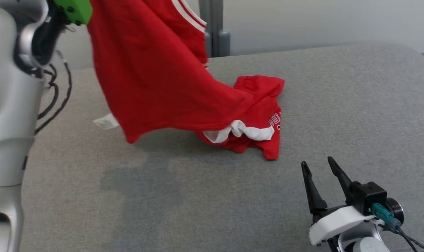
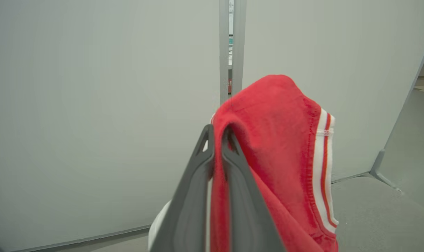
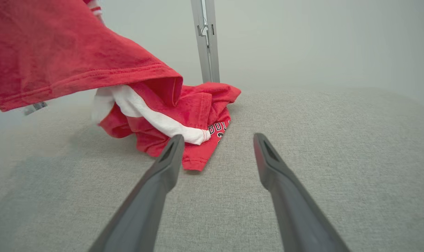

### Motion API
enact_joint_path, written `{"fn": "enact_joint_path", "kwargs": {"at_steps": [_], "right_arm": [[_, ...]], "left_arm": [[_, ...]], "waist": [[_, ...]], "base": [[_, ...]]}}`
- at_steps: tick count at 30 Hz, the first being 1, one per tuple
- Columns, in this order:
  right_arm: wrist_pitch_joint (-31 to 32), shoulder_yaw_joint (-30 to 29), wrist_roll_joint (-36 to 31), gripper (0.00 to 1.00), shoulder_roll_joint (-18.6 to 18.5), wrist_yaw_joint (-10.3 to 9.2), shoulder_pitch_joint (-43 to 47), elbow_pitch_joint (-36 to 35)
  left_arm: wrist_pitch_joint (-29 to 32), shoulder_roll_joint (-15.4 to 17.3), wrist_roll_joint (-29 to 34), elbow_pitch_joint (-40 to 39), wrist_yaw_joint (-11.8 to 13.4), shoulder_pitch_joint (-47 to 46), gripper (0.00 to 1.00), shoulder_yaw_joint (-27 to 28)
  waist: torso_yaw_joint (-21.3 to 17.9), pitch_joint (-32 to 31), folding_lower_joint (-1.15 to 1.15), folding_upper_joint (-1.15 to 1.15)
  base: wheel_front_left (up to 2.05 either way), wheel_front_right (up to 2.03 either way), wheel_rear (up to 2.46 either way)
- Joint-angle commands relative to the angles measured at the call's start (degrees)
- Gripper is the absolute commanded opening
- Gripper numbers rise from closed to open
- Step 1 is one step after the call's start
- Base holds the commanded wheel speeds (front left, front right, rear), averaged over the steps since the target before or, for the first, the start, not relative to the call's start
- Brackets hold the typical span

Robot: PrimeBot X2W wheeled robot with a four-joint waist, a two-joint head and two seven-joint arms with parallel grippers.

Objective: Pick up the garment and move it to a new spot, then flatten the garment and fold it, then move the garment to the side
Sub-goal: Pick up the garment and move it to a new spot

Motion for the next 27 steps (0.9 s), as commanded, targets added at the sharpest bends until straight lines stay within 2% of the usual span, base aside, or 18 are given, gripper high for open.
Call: {"fn": "enact_joint_path", "kwargs": {"at_steps": [1, 7, 12, 15, 23, 24, 25, 27], "right_arm": [[0.1, 0.3, 0.2, 1.00, -0.1, -0.03, -0.3, -0.3], [0.5, 2.0, -0.6, 1.00, -0.2, -0.03, -2.9, -1.6], [1.2, 3.0, -1.8, 1.00, -0.2, -0.03, -5.1, -2.9], [1.6, 3.6, -2.3, 1.00, -0.2, -0.03, -6.6, -3.3], [2.0, 5.1, -3.2, 1.00, -0.2, -0.03, -9.0, -3.5], [2.0, 5.2, -3.3, 1.00, -0.2, -0.03, -8.9, -3.5], [2.0, 5.1, -3.4, 1.00, -0.2, -0.03, -8.9, -3.3], [2.0, 4.7, -3.5, 1.00, -0.2, -0.03, -8.4, -3.3]], "left_arm": [[-0.7, 1.7, 1.0, 0.0, 0.3, -0.8, 0.00, 0.5], [-3.5, 8.9, 3.9, 1.5, -0.5, 0.1, 0.00, 1.6], [-7.7, 12.0, 4.0, 3.9, 0.6, 2.8, 0.00, 3.7], [-10.7, 12.0, 2.9, 5.9, 1.0, 4.7, 0.00, 5.2], [-17.2, 6.5, -2.2, 16.4, 1.8, 12.3, 0.00, 8.3], [-17.9, 5.9, -2.5, 17.9, 2.0, 13.2, 0.55, 8.4], [-18.2, 5.1, -2.9, 19.4, 1.6, 14.1, 1.00, 8.3], [-19.5, 3.2, -4.5, 21.9, 0.6, 15.5, 1.00, 8.8]], "waist": [[4.2, 0.8, 0.00, 0.00], [6.3, 5.4, 0.00, 0.00], [8.0, 10.7, 0.00, 0.00], [8.3, 13.7, 0.00, 0.00], [6.9, 17.5, 0.00, 0.00], [6.6, 17.4, 0.00, 0.00], [6.2, 17.1, 0.00, 0.00], [5.7, 16.5, 0.00, 0.00]], "base": [[0.00, 0.00, 0.00], [0.00, 0.00, 0.00], [0.00, 0.00, 0.00], [0.00, 0.00, 0.00], [0.00, 0.00, 0.00], [0.00, 0.00, 0.00], [0.00, 0.00, 0.00], [0.00, 0.00, 0.00]]}}
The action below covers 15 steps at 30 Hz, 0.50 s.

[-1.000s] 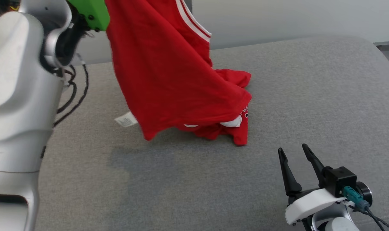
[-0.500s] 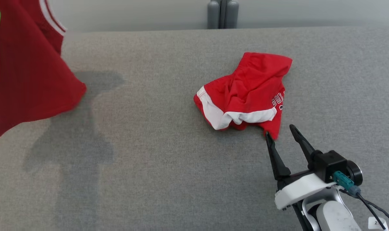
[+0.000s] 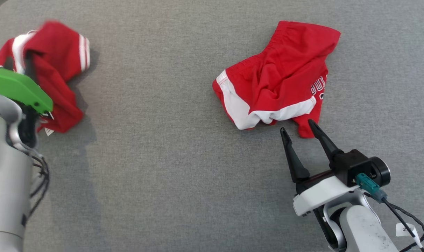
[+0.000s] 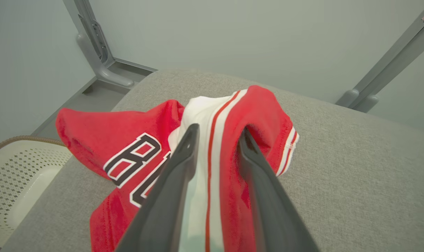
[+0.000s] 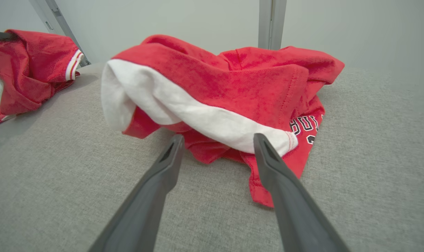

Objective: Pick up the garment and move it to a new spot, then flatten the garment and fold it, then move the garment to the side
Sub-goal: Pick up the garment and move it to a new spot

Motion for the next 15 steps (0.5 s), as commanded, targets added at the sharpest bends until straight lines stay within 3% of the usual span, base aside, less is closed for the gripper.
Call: {"fn": "enact_joint_path", "kwargs": {"at_steps": [1, 8, 15], "right_arm": [[0.0, -0.6, -0.2, 1.00, -0.2, -0.03, 0.6, -0.1], [-0.9, -2.2, 1.0, 1.00, -0.2, -0.03, 2.7, 0.6], [-1.2, -5.1, 1.3, 1.00, -0.2, -0.03, 6.0, 1.1]], "left_arm": [[-1.2, -1.2, -1.3, 1.1, -0.5, 0.9, 1.00, 0.7], [-7.1, -4.5, -3.1, 5.3, -3.0, 5.0, 1.00, 1.1], [-14.9, -6.3, -2.3, 0.6, -4.8, 12.7, 1.00, 0.7]], "waist": [[-0.8, -0.8, 0.00, 0.00], [-1.0, -6.7, 0.00, 0.00], [-1.0, -14.5, 0.00, 0.00]], "base": [[0.00, 0.00, 0.00], [0.00, 0.00, 0.00], [0.00, 0.00, 0.00]]}}
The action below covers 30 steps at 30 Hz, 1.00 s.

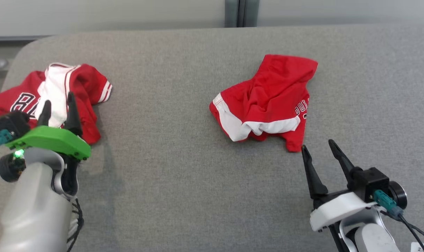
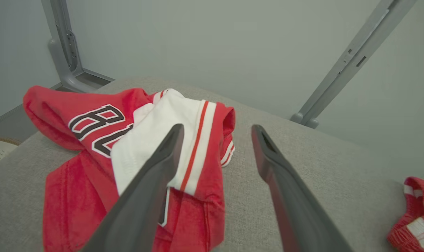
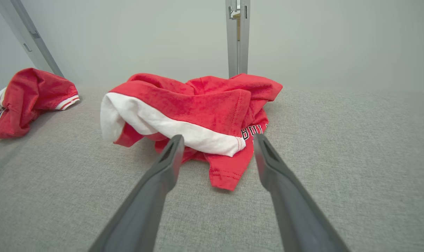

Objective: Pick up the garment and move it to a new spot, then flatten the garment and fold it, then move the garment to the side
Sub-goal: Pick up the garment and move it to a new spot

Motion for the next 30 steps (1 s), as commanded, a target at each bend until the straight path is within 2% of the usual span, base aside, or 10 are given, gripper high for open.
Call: {"fn": "enact_joint_path", "kwargs": {"at_steps": [1, 6, 11, 15, 22, 30], "right_arm": [[-0.4, -1.0, 0.0, 1.00, -0.2, -0.03, 1.5, 0.1], [0.2, -4.4, -0.6, 1.00, -0.2, -0.03, 3.9, -0.8], [0.9, -7.8, -0.6, 1.00, -0.2, -0.02, 5.0, -1.9], [1.4, -8.4, -0.7, 1.00, -0.2, -0.03, 4.9, -1.9], [2.0, -7.9, -0.2, 1.00, -0.2, -0.03, 5.3, -0.7], [1.7, -7.0, 0.7, 1.00, -0.2, -0.03, 5.2, 1.3]], "left_arm": [[-1.1, 0.0, 1.0, -2.0, -0.4, 3.0, 1.00, -0.4], [-2.2, -0.5, 4.6, -12.9, 0.2, 12.6, 1.00, 0.7], [-2.2, -3.2, 10.5, -26.5, 1.1, 24.7, 1.00, 3.8], [-2.2, -5.3, 14.4, -32.6, 0.4, 31.5, 1.00, 4.6], [-2.2, -8.3, 18.5, -36.8, -0.2, 38.0, 1.00, 7.0], [-2.2, -10.5, 21.3, -37.1, -1.2, 39.8, 1.00, 8.7]], "waist": [[-0.2, -6.2, 0.00, 0.00], [-1.5, -10.2, 0.00, 0.00], [-3.4, -11.4, 0.00, 0.00], [-5.1, -11.8, 0.00, 0.00], [-7.7, -12.2, 0.00, 0.00], [-8.2, -12.1, 0.00, 0.00]], "base": [[0.00, 0.00, 0.00], [0.00, 0.00, 0.00], [0.00, 0.00, 0.00], [0.00, 0.00, 0.00], [0.00, 0.00, 0.00], [0.00, 0.00, 0.00]]}}
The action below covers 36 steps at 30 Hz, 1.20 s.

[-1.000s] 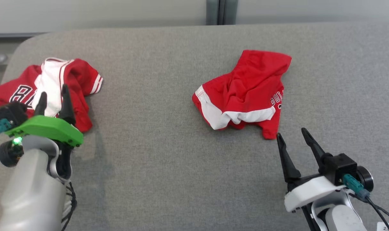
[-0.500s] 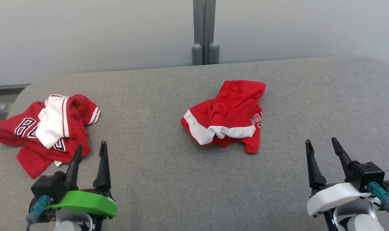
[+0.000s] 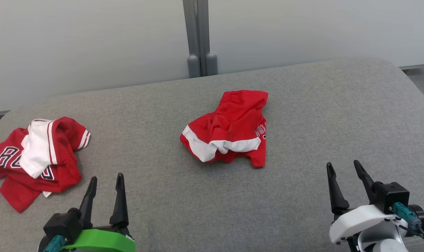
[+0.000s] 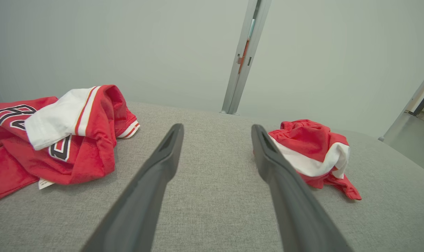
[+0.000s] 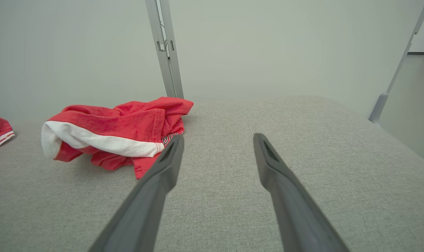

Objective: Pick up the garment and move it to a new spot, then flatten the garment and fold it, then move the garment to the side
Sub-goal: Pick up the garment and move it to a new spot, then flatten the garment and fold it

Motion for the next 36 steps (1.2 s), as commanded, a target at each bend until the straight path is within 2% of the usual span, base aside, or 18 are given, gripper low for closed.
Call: {"fn": "enact_joint_path", "kwargs": {"at_steps": [1, 19, 24, 28, 31, 36], "right_arm": [[-0.2, 0.2, 0.4, 1.00, -0.2, -0.03, 0.2, 0.3], [-0.3, 1.4, 1.3, 1.00, -0.2, -0.03, -1.2, 2.5], [1.8, 3.1, 2.3, 1.00, -0.2, -0.03, -4.2, 2.1], [8.2, 6.8, 1.3, 1.00, -0.1, -0.03, -11.6, 2.4], [16.4, 11.0, 2.8, 1.00, -0.9, -0.03, -20.0, 4.1], [28.6, 17.6, 7.0, 1.00, -3.0, -0.02, -33.7, 11.7]], "left_arm": [[0.0, -0.2, 0.3, -0.2, -0.4, 0.9, 1.00, 0.5], [0.0, -1.5, 2.3, 1.6, -1.5, -0.4, 1.00, 2.4], [0.0, -1.5, 2.1, 2.8, -1.8, -1.7, 1.00, 2.1], [0.0, -1.3, 1.9, 3.5, -1.9, -3.6, 1.00, 1.9], [0.0, -1.3, 1.9, 3.7, -1.9, -5.4, 1.00, 1.8], [0.0, -1.5, 1.7, 4.5, -2.0, -8.4, 1.00, 0.7]], "waist": [[0.2, 0.1, 0.00, 0.00], [3.3, 0.9, 0.00, 0.00], [4.1, 1.7, 0.00, 0.00], [5.3, 3.1, 0.00, 0.00], [6.6, 4.9, 0.00, 0.00], [10.2, 7.7, 0.00, 0.00]], "base": [[0.00, 0.00, 0.00], [0.00, 0.00, 0.00], [0.00, 0.00, 0.00], [0.00, 0.00, 0.00], [0.00, 0.00, 0.00], [0.00, 0.00, 0.00]]}}
